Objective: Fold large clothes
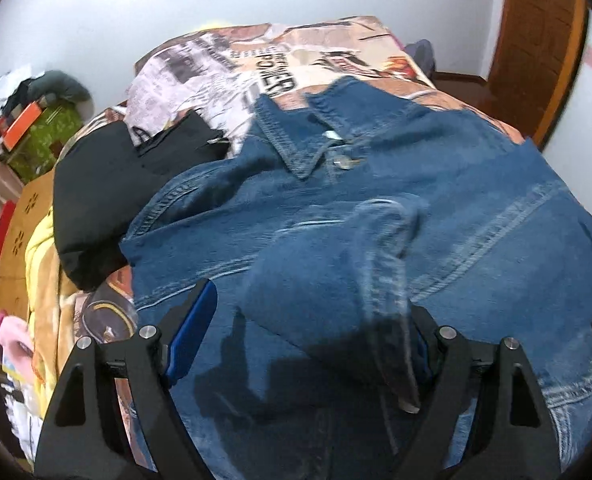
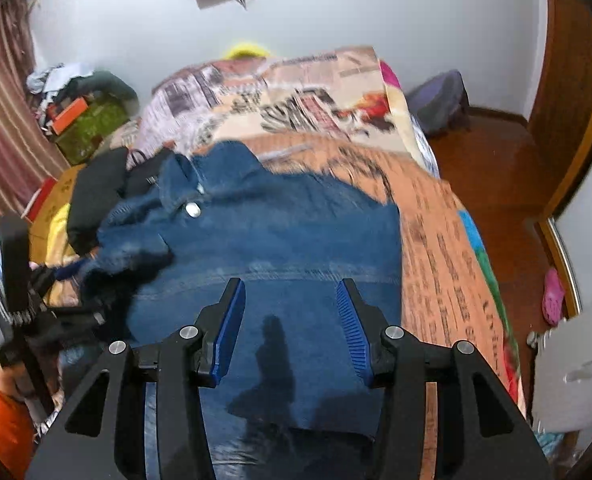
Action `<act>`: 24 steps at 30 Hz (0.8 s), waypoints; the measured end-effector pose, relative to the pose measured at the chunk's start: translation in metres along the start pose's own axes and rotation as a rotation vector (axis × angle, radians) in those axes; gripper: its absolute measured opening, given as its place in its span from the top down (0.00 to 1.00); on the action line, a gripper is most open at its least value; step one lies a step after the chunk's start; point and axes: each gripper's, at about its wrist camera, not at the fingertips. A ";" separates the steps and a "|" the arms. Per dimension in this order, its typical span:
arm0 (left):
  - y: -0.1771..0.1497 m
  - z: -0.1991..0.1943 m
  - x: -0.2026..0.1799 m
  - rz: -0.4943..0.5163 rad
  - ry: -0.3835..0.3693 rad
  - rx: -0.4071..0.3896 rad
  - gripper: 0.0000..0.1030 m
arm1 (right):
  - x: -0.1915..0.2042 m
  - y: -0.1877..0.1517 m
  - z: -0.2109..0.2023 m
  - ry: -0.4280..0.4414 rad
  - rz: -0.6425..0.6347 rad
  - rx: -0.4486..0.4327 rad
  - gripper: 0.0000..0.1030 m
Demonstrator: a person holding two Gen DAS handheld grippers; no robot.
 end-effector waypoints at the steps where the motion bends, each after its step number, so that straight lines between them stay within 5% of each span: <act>1: 0.000 -0.002 0.006 -0.014 0.002 -0.007 0.19 | -0.004 -0.004 0.004 -0.004 0.003 0.015 0.57; 11: -0.038 -0.014 0.056 -0.113 0.027 0.022 0.22 | -0.021 -0.028 0.019 -0.007 0.036 0.072 0.57; 17: -0.063 -0.009 0.072 -0.274 -0.071 0.053 0.43 | -0.024 -0.035 0.018 0.004 0.061 0.058 0.57; 24: -0.074 -0.005 0.098 -0.437 -0.217 0.104 0.52 | -0.025 -0.037 0.019 -0.007 0.063 0.059 0.57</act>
Point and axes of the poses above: each gripper's, at about its wrist camera, not at the fingertips, and z roughly the way its jaws point, x to its left, y to its top, and after that the axes turned 6 degrees about -z, right-handed
